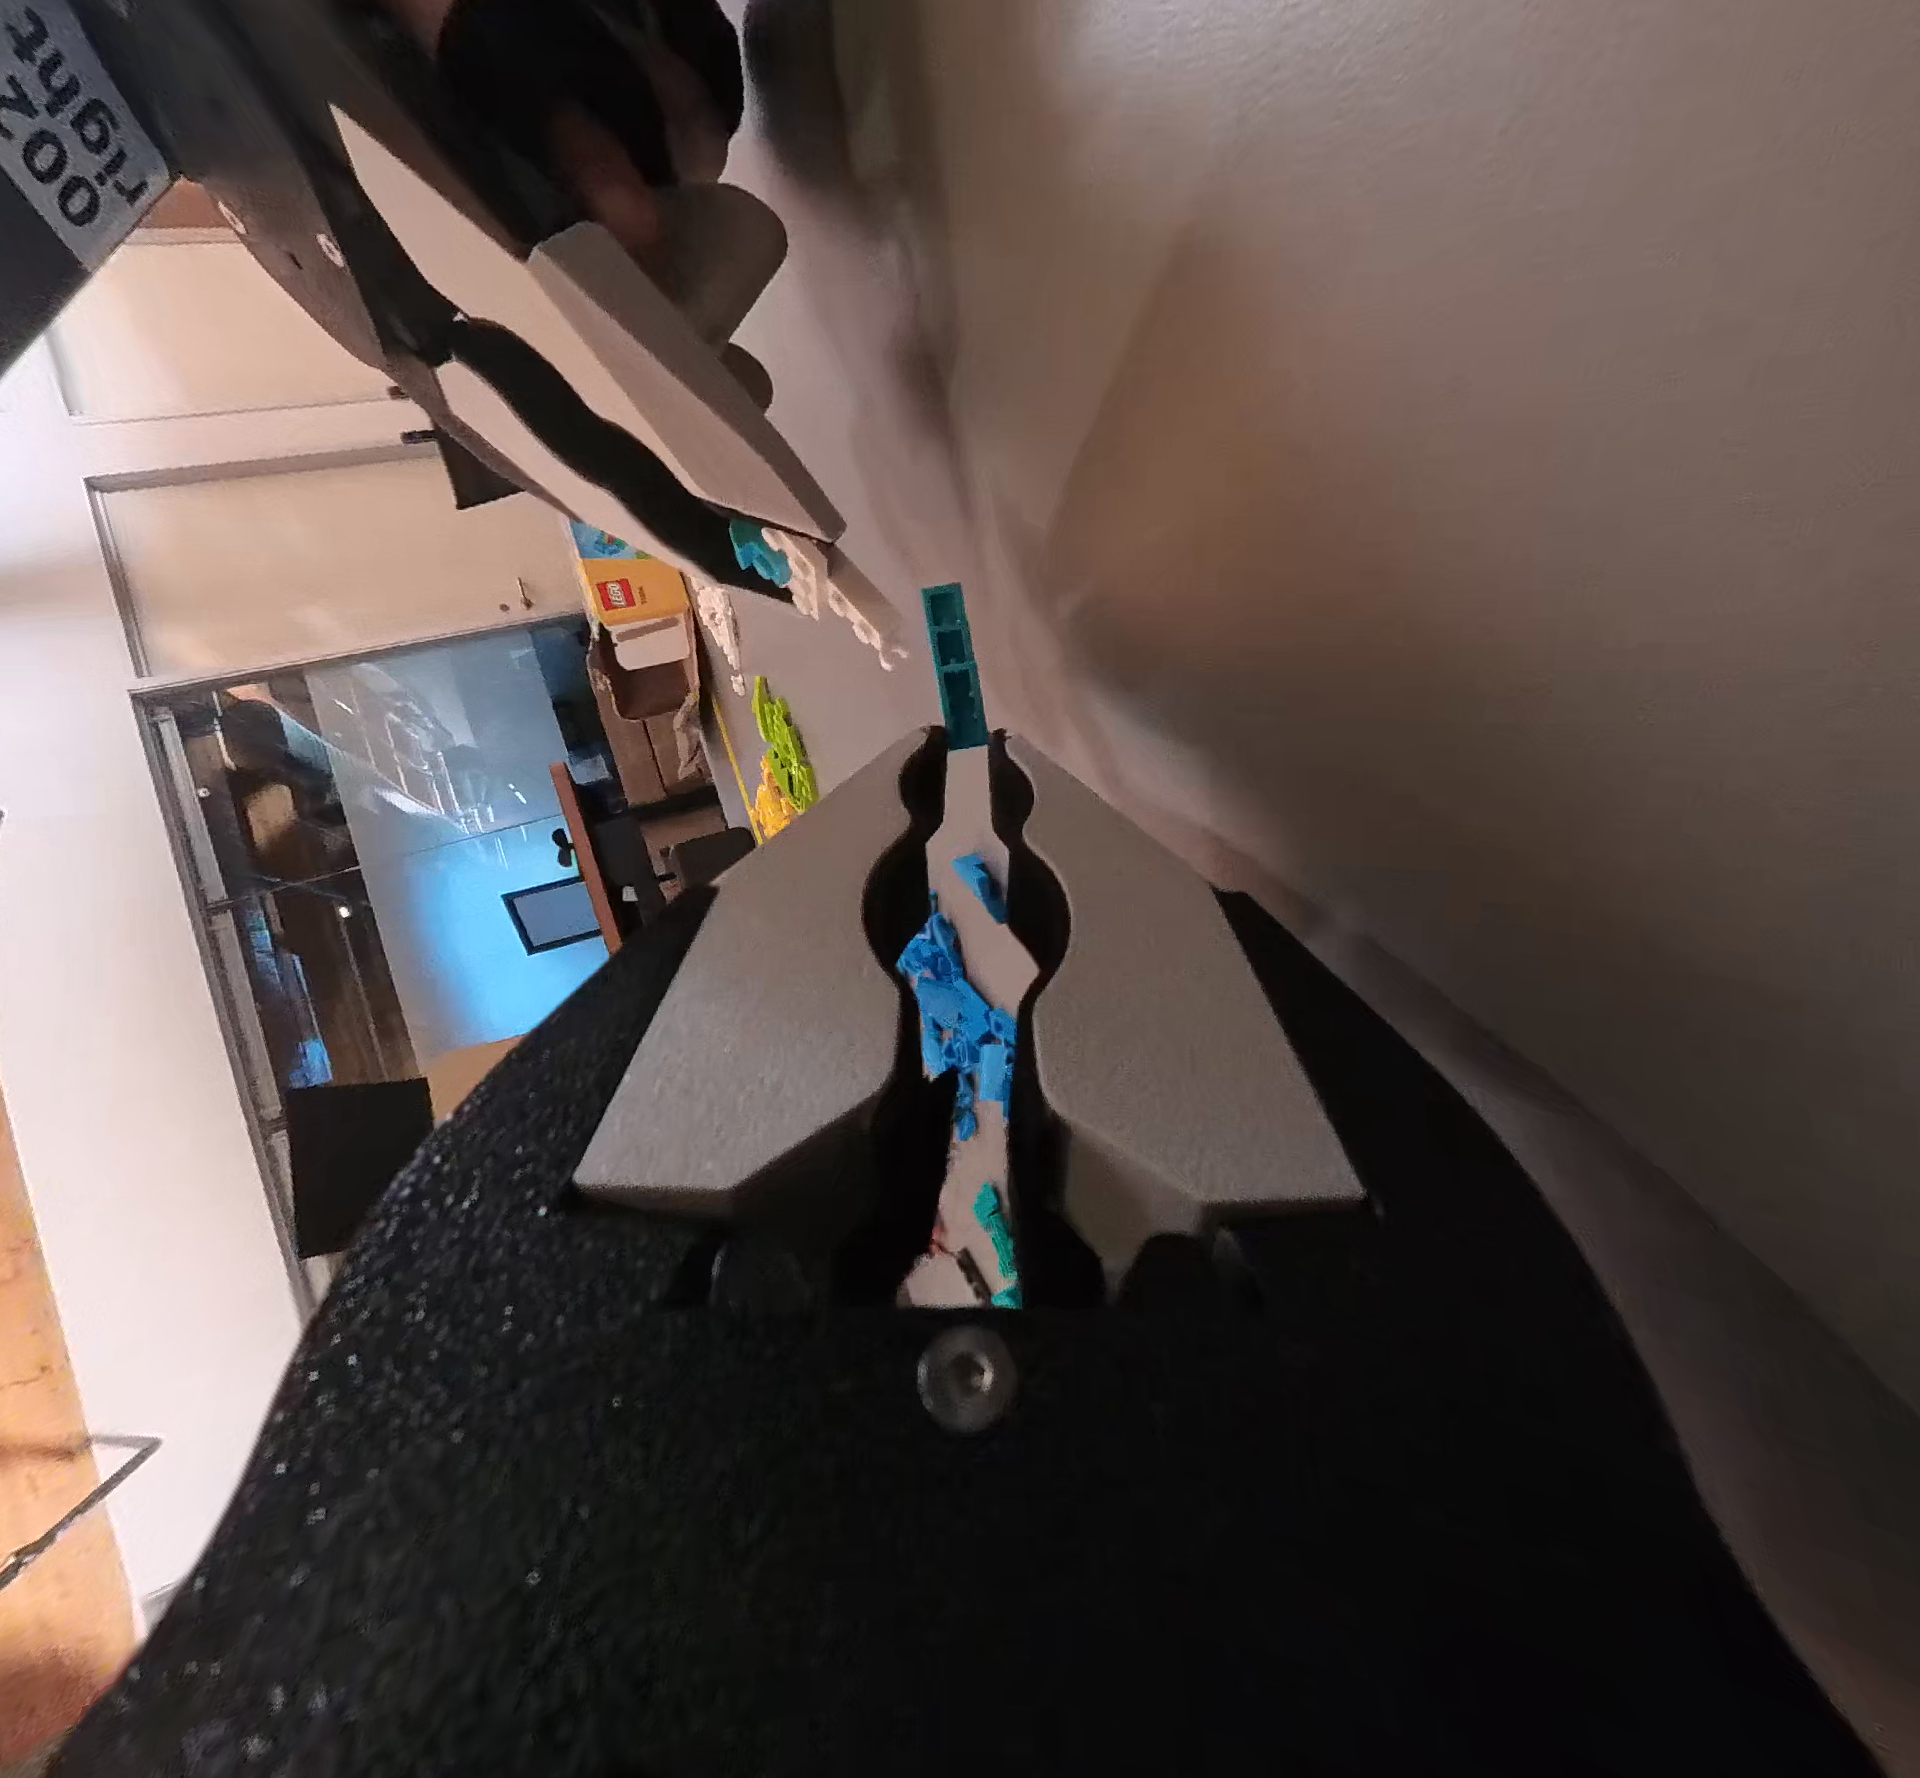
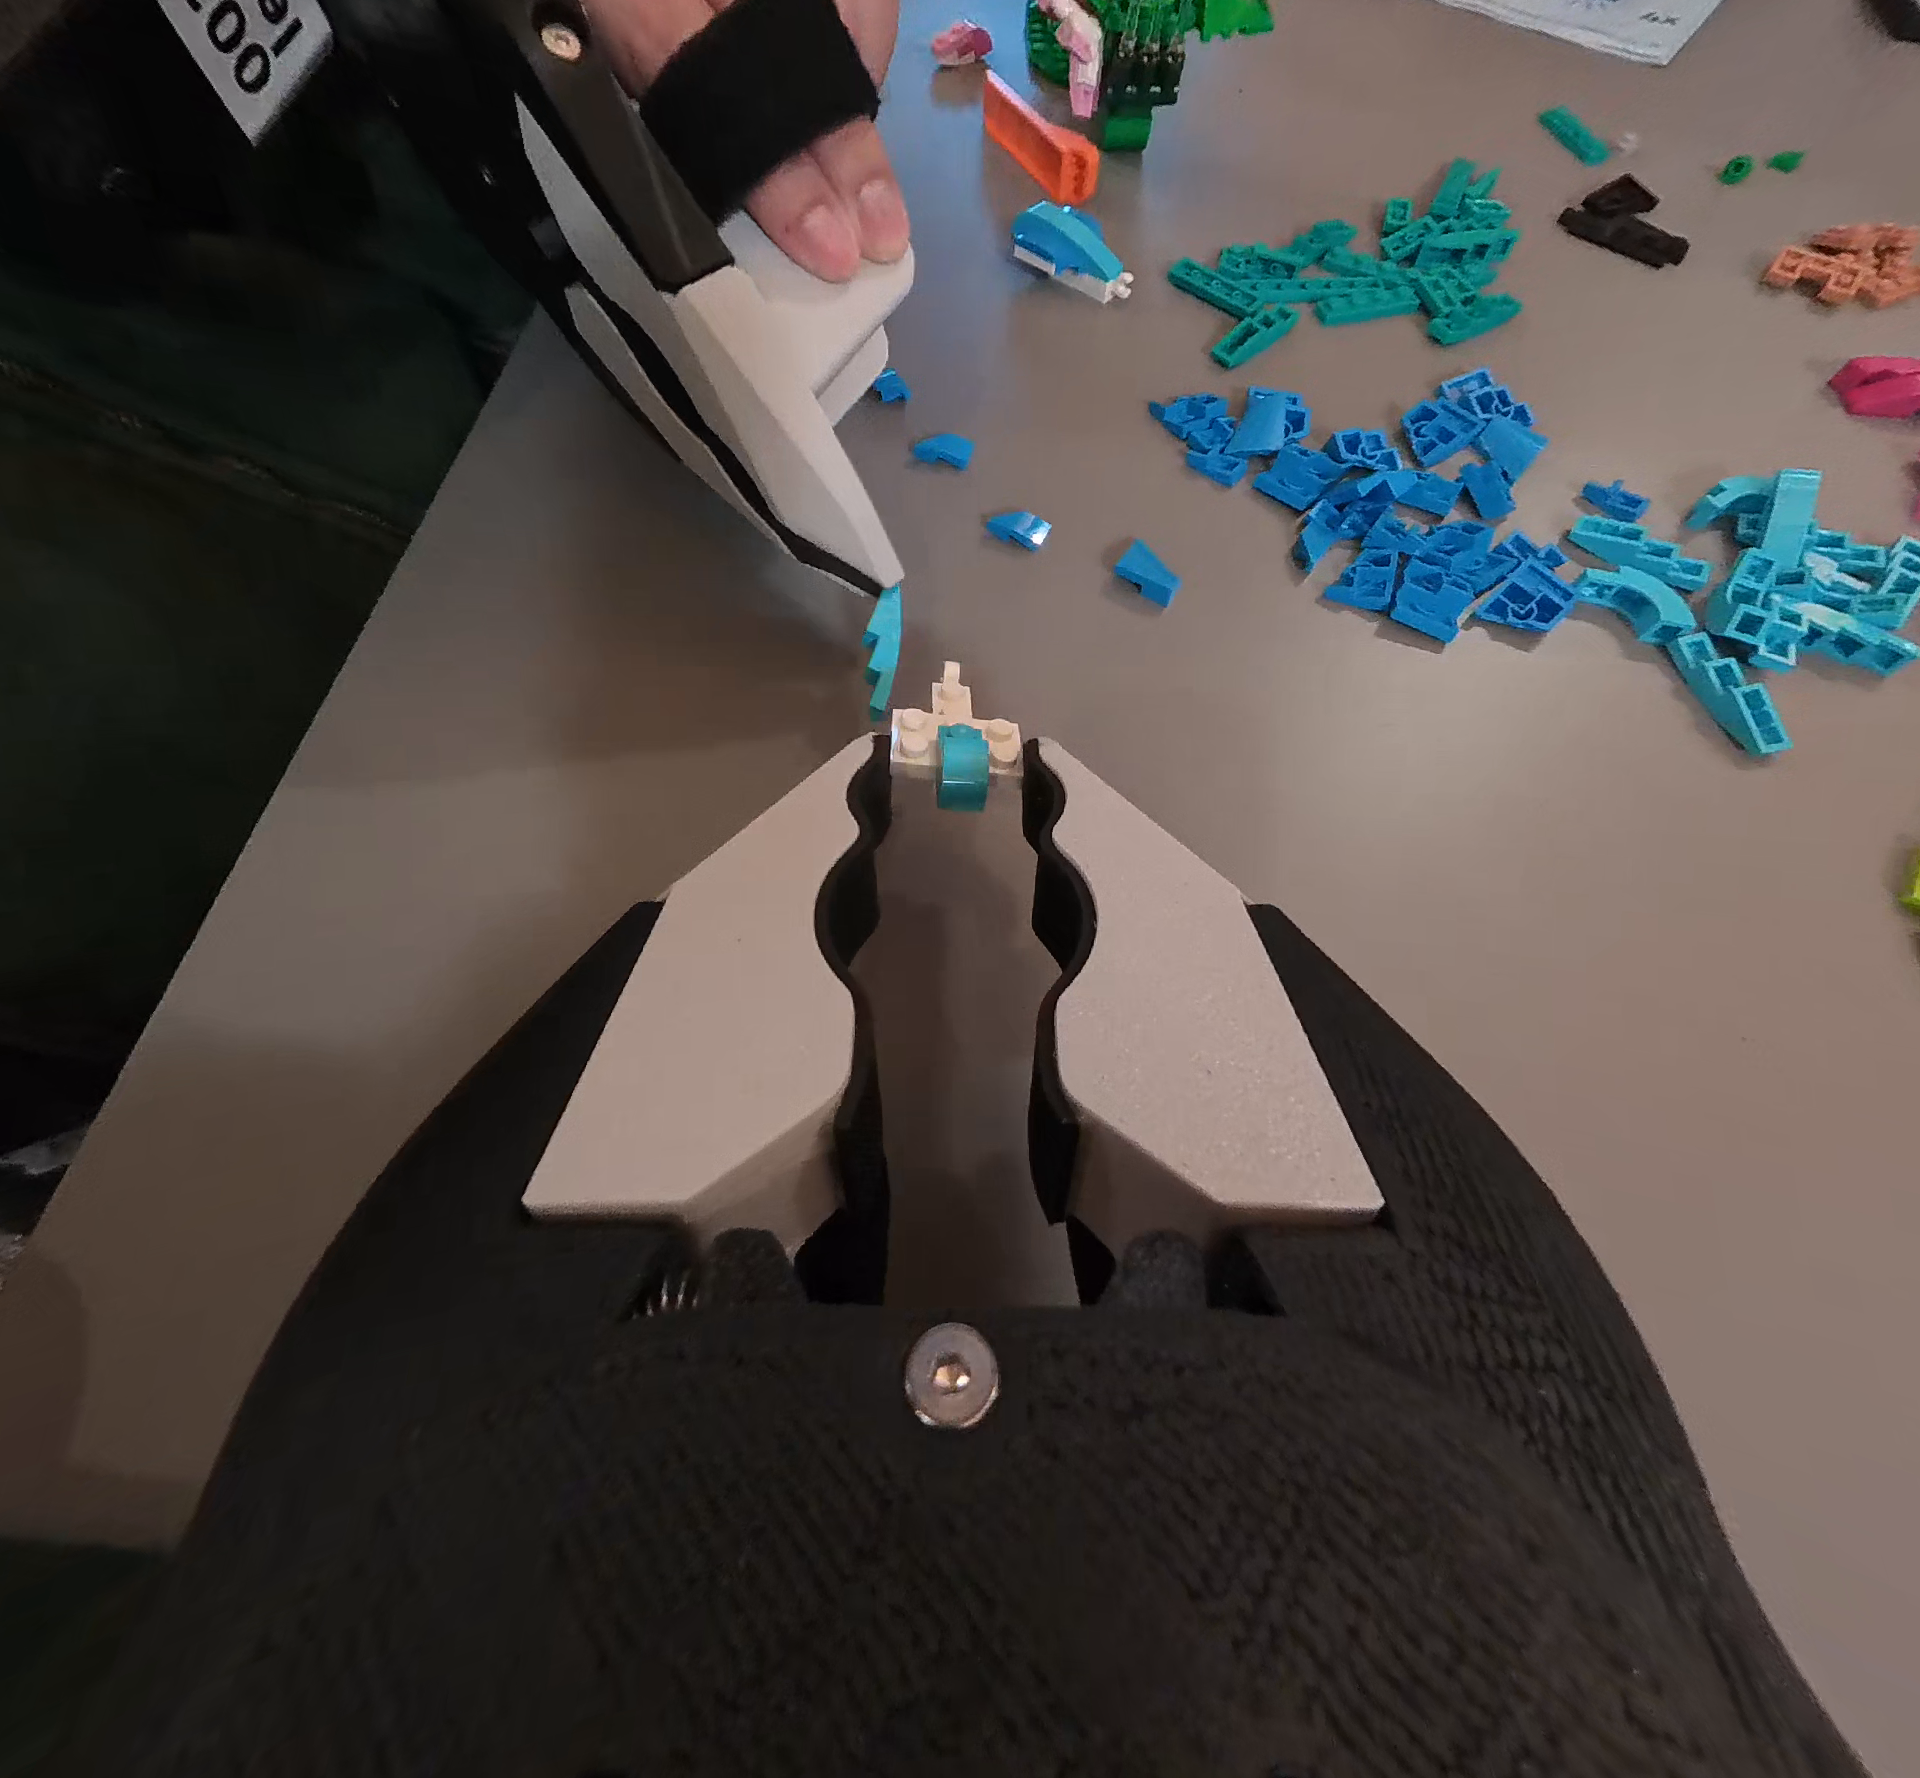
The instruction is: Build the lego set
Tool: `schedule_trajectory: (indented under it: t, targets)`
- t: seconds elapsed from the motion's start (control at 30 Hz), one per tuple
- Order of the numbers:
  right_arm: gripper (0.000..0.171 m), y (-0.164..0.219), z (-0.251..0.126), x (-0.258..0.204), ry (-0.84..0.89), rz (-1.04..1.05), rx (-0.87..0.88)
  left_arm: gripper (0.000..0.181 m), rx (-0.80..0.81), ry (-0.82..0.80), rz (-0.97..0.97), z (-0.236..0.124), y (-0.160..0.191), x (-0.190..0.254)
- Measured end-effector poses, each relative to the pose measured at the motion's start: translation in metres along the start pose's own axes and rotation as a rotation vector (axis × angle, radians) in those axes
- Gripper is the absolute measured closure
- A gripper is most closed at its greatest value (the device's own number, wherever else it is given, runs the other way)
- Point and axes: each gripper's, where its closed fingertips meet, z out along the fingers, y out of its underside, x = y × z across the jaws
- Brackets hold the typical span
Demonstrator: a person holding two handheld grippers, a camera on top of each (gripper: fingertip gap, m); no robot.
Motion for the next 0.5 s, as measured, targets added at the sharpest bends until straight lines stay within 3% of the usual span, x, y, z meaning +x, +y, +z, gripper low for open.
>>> schedule_trajectory:
  t: [0.17,0.37,0.43,0.5]
  targets:
    - [0.147,0.003,0.002,-0.002,-0.013,0.003,-0.015,0.176,0.012,0.052,-0.088,-0.003,0.0,-0.001]
    - [0.148,0.003,-0.004,0.012,0.068,0.001,-0.013,0.176,0.095,0.365,-0.784,-0.003,-0.007,0.006]
    - [0.148,0.007,-0.006,0.018,0.105,-0.01,-0.034,0.176,0.166,0.441,-1.055,-0.007,-0.009,-0.005]
    - [0.147,0.015,-0.005,0.022,0.133,-0.032,-0.083,0.176,0.17,0.446,-1.207,-0.008,0.001,-0.013]
